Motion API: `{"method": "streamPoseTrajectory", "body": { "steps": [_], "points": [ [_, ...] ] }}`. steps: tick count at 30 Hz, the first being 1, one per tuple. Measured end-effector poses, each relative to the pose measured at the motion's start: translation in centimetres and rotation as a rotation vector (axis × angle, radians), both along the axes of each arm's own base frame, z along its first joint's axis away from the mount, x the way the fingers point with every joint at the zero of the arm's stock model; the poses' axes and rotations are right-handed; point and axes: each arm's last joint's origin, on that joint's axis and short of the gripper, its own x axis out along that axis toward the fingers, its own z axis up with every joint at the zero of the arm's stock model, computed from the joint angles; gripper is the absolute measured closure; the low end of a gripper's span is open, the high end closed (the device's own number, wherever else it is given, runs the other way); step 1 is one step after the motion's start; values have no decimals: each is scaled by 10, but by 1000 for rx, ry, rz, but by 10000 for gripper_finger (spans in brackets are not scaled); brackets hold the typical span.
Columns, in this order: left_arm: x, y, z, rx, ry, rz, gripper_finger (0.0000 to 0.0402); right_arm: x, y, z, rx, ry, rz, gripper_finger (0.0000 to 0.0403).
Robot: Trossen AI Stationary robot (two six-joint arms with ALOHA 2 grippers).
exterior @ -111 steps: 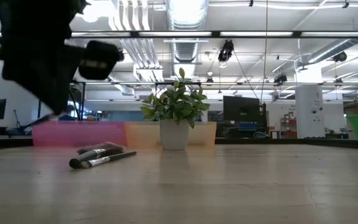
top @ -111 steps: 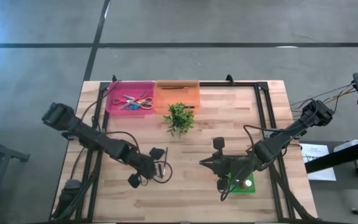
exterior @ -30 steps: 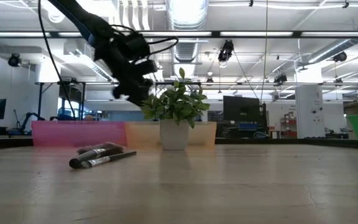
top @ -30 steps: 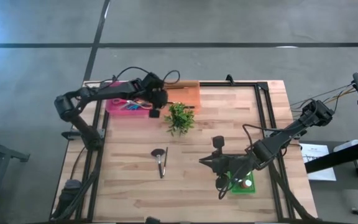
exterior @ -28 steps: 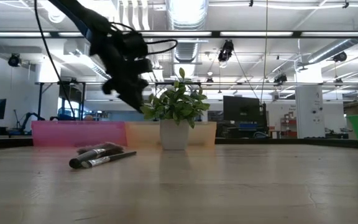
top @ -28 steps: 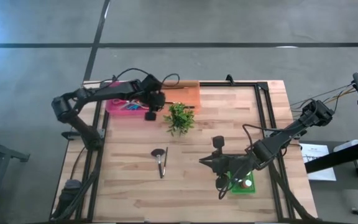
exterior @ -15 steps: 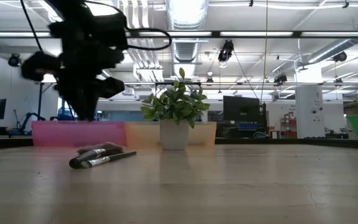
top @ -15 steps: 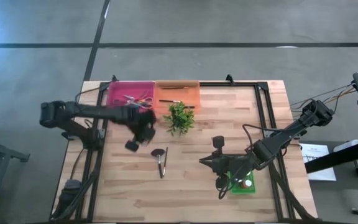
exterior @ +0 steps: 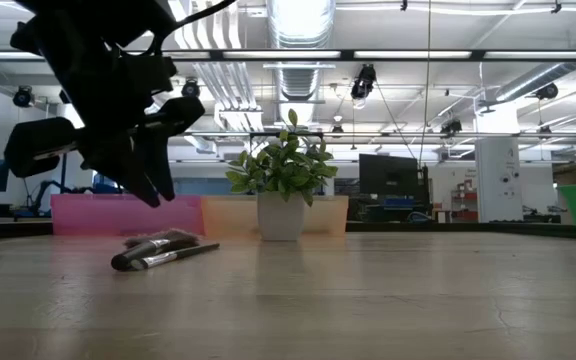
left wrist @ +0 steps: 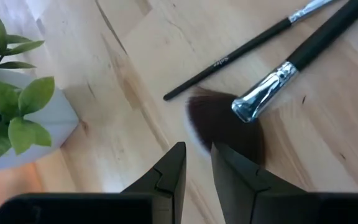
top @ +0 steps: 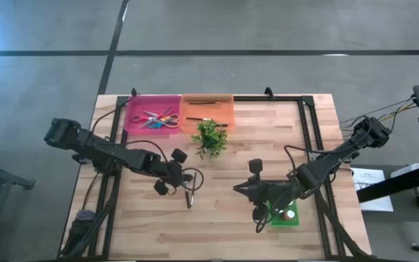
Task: Pick & Place Paint Supplies
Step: Put the silver highlighter brush into the orange bin
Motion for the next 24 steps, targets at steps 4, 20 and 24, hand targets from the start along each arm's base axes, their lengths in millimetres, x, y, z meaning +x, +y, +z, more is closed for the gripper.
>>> {"method": "streamPoseTrajectory", "body": {
  "steps": [4, 20, 24],
  "points": [
    [1, 0, 0, -12, -7, 11, 318, 0, 0, 0, 0, 0, 0, 380],
    [1, -3, -1, -157, -16, 49, 318, 0, 0, 0, 1, 0, 1, 380],
    [2, 0, -1, -179, -14, 74, 317, 0, 0, 0, 1, 1, 1, 380]
  ]
}}
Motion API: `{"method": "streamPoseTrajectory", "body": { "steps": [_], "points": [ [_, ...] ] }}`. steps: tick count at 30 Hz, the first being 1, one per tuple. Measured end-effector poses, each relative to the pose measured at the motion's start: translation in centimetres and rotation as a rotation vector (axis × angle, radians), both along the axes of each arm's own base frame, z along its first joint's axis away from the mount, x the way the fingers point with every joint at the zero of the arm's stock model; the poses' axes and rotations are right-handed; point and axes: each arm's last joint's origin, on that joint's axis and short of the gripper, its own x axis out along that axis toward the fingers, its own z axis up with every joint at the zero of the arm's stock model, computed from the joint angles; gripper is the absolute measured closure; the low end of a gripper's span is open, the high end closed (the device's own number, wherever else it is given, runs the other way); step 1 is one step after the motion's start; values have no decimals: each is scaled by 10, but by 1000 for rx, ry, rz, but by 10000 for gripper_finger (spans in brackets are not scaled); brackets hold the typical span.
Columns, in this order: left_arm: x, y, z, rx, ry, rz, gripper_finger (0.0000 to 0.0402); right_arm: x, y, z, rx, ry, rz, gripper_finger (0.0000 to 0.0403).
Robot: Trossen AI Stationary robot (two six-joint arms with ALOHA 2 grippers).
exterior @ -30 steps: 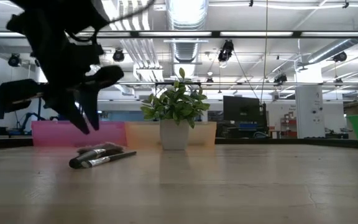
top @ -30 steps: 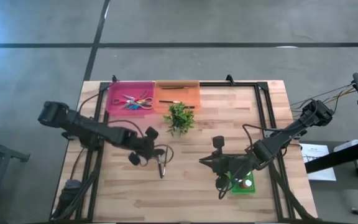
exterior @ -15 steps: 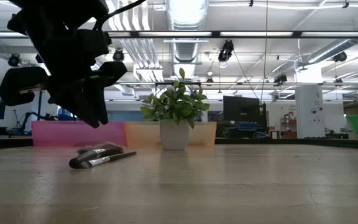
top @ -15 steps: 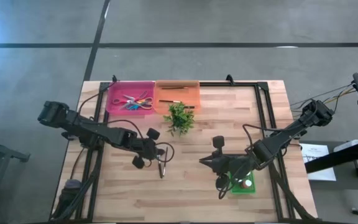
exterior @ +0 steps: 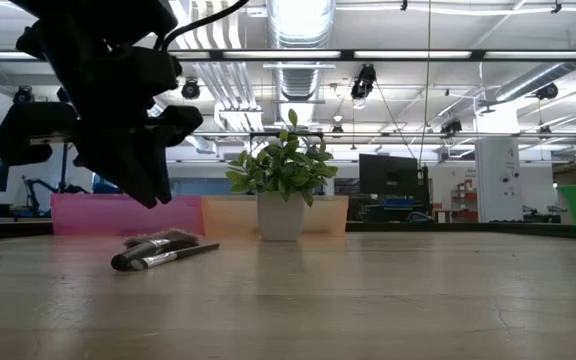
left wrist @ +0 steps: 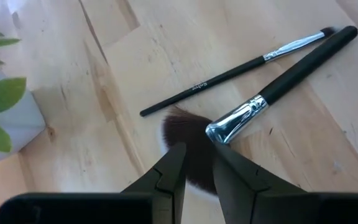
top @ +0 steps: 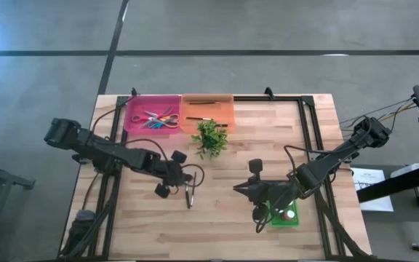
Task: Pick & Place Paint Supplies
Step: Put the silver highlighter brush into the orange bin
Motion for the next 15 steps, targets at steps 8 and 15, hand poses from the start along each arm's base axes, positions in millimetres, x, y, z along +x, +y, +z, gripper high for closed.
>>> {"method": "streamPoseTrajectory", "body": {
  "steps": [8, 15],
  "points": [
    [-9, 4, -13, -40, 46, 15, 317, 0, 0, 0, 0, 0, 0, 380],
    [-13, 6, -23, -79, 1, 8, 317, 0, 0, 0, 0, 0, -1, 380]
  ]
}}
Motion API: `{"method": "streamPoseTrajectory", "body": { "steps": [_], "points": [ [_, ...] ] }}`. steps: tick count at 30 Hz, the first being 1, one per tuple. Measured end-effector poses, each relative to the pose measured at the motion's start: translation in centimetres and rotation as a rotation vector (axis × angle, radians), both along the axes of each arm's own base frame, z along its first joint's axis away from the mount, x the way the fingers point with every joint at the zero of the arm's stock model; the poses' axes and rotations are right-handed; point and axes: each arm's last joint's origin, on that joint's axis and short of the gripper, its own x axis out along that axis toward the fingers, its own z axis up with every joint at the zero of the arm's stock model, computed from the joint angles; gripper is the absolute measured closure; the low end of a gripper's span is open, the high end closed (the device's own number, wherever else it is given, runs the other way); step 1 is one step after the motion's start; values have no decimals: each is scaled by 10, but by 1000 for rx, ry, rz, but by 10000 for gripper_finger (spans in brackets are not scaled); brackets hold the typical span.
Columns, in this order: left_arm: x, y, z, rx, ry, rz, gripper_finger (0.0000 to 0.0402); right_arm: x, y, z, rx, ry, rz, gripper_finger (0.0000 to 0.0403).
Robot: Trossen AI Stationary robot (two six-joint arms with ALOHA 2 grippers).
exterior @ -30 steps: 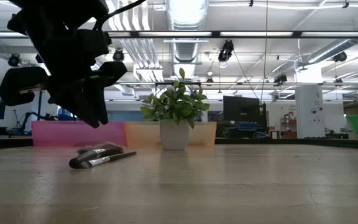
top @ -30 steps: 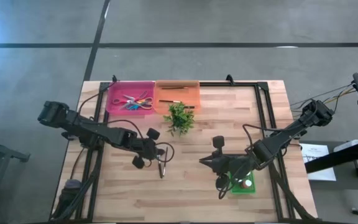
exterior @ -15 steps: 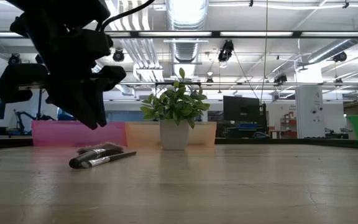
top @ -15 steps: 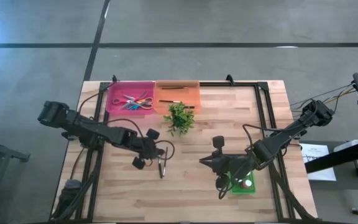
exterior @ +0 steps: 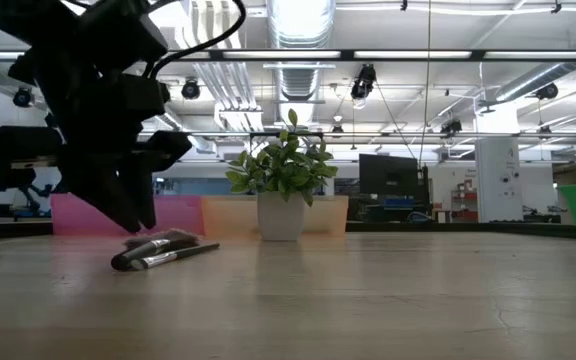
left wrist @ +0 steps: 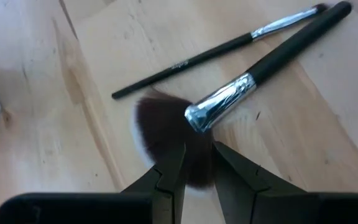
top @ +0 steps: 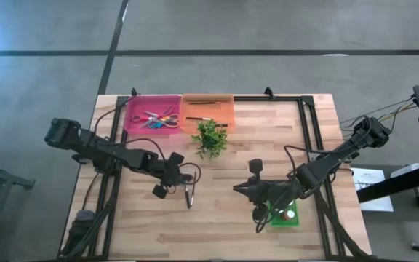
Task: Pick & Place Paint Supplies
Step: Put the silver highlighter brush into the orange bin
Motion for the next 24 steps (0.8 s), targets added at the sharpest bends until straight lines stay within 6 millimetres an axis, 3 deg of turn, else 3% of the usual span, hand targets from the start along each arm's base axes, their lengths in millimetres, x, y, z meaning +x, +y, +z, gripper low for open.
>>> {"method": "streamPoseTrajectory", "body": {
  "steps": [14, 24],
  "points": [
    [-1, 7, -16, -35, 15, 39, 318, 0, 0, 0, 0, 0, 0, 380],
    [13, 8, -32, -105, 39, 26, 320, 0, 0, 0, 2, 1, 0, 380]
  ]
}}
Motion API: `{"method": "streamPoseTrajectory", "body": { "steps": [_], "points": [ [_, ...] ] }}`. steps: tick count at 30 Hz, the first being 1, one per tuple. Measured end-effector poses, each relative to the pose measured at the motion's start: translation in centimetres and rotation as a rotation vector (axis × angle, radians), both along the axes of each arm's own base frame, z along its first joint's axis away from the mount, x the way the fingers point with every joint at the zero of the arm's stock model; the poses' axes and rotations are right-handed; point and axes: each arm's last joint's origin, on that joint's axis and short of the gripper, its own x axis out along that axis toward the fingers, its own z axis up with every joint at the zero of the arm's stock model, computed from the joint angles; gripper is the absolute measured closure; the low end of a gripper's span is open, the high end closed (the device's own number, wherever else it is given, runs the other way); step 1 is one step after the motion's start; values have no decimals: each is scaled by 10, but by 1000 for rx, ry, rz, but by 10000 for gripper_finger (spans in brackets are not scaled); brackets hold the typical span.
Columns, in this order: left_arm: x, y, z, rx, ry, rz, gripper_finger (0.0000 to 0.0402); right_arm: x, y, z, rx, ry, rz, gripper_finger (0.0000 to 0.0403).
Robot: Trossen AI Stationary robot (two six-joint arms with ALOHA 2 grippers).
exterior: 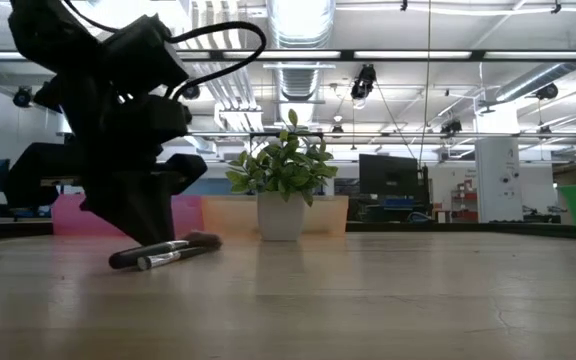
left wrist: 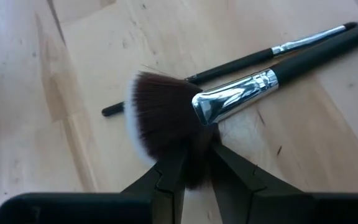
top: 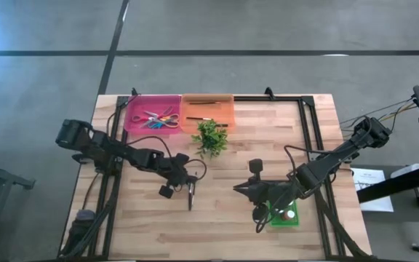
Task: Pick & Place Paint Supplies
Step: Put the silver highlighter brush into the orange bin
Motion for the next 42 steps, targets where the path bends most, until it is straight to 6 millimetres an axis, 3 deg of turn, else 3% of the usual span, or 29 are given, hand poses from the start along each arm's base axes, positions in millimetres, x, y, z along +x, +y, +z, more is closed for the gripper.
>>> {"method": "streamPoseTrajectory", "body": {
  "steps": [3, 7, 15, 20, 28, 33, 37, 42],
  "points": [
    [1, 0, 1, -15, 7, -7, 335, 0, 0, 0, -1, 1, 0, 380],
    [0, 0, 2, -28, 16, -5, 388, 0, 0, 0, 1, 1, -1, 380],
    [-5, -3, 5, -116, 43, -50, 398, 0, 0, 0, 3, 1, -2, 380],
    [-12, -3, 20, -119, 9, -83, 400, 0, 0, -1, 2, 2, -2, 380],
    [-14, -2, 72, -91, -309, -166, 400, 0, 0, -1, 2, 2, -2, 380],
    [-9, 6, 108, 17, -612, -51, 401, 0, 0, -1, 1, 1, -1, 380],
    [-2, 26, 125, 80, -794, 85, 401, 0, 0, -1, 0, 1, -1, 380],
    [3, 70, 136, 124, -933, 336, 401, 0, 0, -1, 1, 1, -1, 380]
  ]
}}
